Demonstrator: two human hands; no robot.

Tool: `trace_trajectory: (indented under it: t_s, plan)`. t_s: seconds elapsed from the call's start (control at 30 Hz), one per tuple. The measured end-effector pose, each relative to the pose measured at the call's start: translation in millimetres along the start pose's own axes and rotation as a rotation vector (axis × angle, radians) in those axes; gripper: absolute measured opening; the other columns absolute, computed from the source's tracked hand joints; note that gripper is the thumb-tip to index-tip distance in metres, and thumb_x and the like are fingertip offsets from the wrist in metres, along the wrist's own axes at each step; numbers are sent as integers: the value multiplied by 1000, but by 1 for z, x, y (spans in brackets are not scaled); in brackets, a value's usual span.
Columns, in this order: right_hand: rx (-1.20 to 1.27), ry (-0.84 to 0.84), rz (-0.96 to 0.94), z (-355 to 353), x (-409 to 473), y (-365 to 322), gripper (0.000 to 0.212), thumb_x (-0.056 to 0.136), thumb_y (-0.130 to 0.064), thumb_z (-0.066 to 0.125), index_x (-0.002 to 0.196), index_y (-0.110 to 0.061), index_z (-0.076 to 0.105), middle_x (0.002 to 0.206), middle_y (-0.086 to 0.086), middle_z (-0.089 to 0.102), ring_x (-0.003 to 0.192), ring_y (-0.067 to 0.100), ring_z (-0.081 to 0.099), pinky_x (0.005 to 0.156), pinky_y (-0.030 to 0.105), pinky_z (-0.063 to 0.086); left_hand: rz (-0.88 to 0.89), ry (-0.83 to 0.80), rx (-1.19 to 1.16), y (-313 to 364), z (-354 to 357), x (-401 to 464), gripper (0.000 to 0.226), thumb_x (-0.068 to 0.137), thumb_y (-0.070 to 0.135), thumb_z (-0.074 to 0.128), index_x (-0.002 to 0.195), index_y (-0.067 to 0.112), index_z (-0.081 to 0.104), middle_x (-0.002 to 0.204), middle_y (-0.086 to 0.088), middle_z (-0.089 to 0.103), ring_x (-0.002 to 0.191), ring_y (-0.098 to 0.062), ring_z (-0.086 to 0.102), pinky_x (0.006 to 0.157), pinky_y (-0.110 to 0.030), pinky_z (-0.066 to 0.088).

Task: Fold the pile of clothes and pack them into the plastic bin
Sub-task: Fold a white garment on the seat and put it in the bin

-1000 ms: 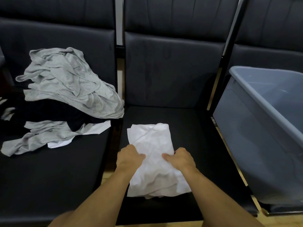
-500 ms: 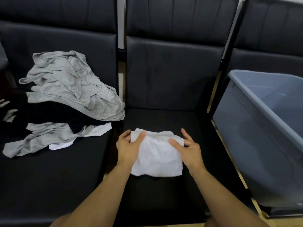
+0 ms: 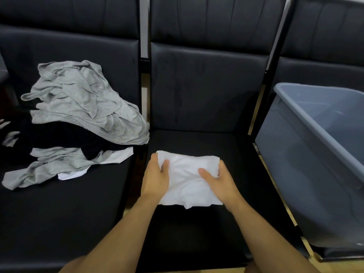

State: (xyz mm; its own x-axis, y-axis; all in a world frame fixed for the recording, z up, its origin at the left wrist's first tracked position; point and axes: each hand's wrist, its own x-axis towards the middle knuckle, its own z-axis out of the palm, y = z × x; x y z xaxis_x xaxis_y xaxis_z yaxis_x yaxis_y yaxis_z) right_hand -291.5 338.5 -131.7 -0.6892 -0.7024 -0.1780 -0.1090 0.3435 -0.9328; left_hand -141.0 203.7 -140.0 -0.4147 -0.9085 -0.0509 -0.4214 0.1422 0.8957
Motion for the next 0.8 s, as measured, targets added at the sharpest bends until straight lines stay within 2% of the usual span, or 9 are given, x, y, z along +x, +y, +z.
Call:
trace_trajectory:
  t_s: [0.1, 0.17, 0.27, 0.33, 0.43, 0.5, 0.57, 0.67, 0.8]
  plan:
    - [-118, -80, 135, 2, 6, 19, 56, 83, -41, 80, 128, -28, 49, 121, -11, 59, 110, 7, 60, 95, 32, 53, -126, -99, 77, -15, 5, 5, 32, 104, 29, 49, 132, 13, 42, 127, -9, 58, 111, -27, 59, 90, -37, 49]
    - [-214, -103, 209, 2, 9, 30, 80, 67, -58, 85, 132, -28, 50, 126, -8, 61, 114, 11, 61, 99, 37, 54, -172, -147, 128, -21, 6, 5, 35, 101, 25, 54, 132, 14, 40, 131, -12, 52, 110, -27, 58, 91, -37, 49]
    - [-487, -21, 309, -1, 13, 32, 107, 65, -77, 75, 147, -18, 39, 145, 3, 45, 132, 24, 50, 105, 37, 46, -75, -78, 393, -22, 6, 3, 44, 96, 26, 62, 133, 15, 42, 132, -12, 44, 116, -31, 50, 97, -38, 45]
    - [-691, 138, 311, -6, 12, 22, 93, 82, -74, 60, 147, -11, 36, 148, 11, 36, 137, 31, 40, 107, 43, 40, 39, -57, 426, -11, 5, -1, 31, 94, 29, 64, 121, 21, 52, 121, -5, 54, 109, -25, 56, 91, -36, 49]
    - [-741, 254, 95, -5, 11, 14, 46, 100, -49, 53, 135, -20, 49, 144, 6, 43, 132, 26, 44, 106, 41, 43, 2, -372, 335, 8, 8, -12, 7, 95, 35, 62, 99, 29, 61, 90, 4, 71, 80, -14, 68, 68, -26, 52]
    - [-736, 105, -89, -2, 13, 15, 25, 104, -30, 49, 127, -26, 58, 143, -3, 47, 133, 18, 44, 108, 34, 41, -110, -673, 233, 15, 13, -23, 11, 97, 33, 61, 99, 23, 64, 87, -1, 74, 73, -14, 70, 62, -23, 53]
    - [-761, -119, -166, 2, 12, 18, 32, 106, -23, 43, 132, -29, 60, 148, -7, 45, 137, 16, 40, 114, 32, 34, -107, -834, 352, 17, 15, -29, 18, 97, 31, 59, 102, 17, 67, 93, -4, 73, 86, -21, 72, 69, -26, 56]
    - [-912, -268, -111, 6, 9, 18, 37, 106, -31, 40, 141, -36, 53, 146, -5, 43, 132, 18, 41, 113, 38, 34, -34, -775, 563, 15, 14, -28, 25, 99, 32, 53, 113, 18, 68, 108, -3, 70, 100, -20, 65, 84, -28, 51]
    - [-972, -257, 50, 8, 7, 13, 33, 103, -44, 41, 129, -36, 59, 125, 1, 52, 117, 23, 51, 102, 40, 44, -26, -568, 653, 4, 14, -16, 19, 97, 25, 49, 91, 15, 64, 101, -3, 67, 94, -21, 64, 72, -29, 49]
